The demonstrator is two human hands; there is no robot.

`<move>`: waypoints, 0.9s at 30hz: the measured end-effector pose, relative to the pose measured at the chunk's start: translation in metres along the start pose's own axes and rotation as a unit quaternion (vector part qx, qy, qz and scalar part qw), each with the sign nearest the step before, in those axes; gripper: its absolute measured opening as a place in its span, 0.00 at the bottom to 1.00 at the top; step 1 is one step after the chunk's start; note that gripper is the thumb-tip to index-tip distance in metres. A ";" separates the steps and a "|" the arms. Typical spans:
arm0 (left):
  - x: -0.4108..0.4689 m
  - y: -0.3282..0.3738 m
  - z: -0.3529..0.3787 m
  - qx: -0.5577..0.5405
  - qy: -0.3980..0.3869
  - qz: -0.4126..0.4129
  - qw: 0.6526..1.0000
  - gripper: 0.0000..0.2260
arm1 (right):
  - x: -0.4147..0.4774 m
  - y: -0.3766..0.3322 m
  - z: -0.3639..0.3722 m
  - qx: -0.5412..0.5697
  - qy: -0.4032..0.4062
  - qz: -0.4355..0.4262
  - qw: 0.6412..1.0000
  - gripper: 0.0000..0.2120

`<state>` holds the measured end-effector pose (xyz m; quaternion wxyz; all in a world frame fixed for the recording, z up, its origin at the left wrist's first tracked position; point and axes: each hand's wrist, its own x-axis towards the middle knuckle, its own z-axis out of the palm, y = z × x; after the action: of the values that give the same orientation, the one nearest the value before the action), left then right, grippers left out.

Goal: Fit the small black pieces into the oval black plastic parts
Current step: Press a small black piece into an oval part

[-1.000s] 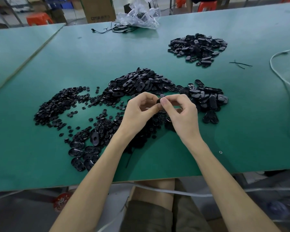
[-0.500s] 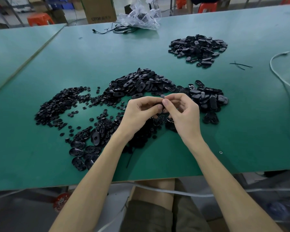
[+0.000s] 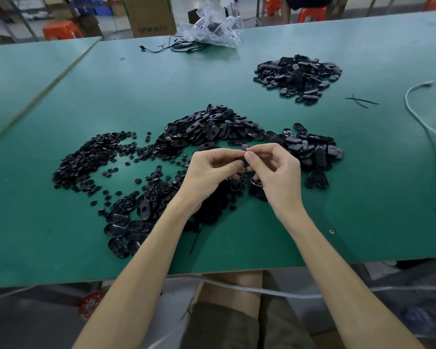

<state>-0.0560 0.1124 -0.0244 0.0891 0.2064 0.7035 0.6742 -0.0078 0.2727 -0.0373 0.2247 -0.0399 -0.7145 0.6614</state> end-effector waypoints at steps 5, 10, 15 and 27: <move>0.001 -0.002 -0.001 -0.021 0.008 -0.010 1.000 0.09 | 0.000 -0.001 0.001 -0.006 -0.016 0.007 1.000 0.07; 0.001 -0.003 -0.001 -0.023 0.010 -0.013 1.000 0.09 | 0.001 0.000 0.000 -0.012 -0.024 0.009 1.000 0.08; 0.001 -0.002 0.001 -0.025 0.011 -0.012 1.000 0.09 | 0.000 -0.001 0.000 -0.016 -0.032 -0.004 0.999 0.09; 0.003 -0.003 -0.005 -0.074 0.003 -0.032 0.997 0.08 | 0.001 -0.001 0.000 -0.009 -0.033 -0.003 0.999 0.06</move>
<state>-0.0610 0.1086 -0.0262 0.1236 0.1746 0.6581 0.7219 -0.0084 0.2731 -0.0359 0.2025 -0.0178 -0.7275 0.6553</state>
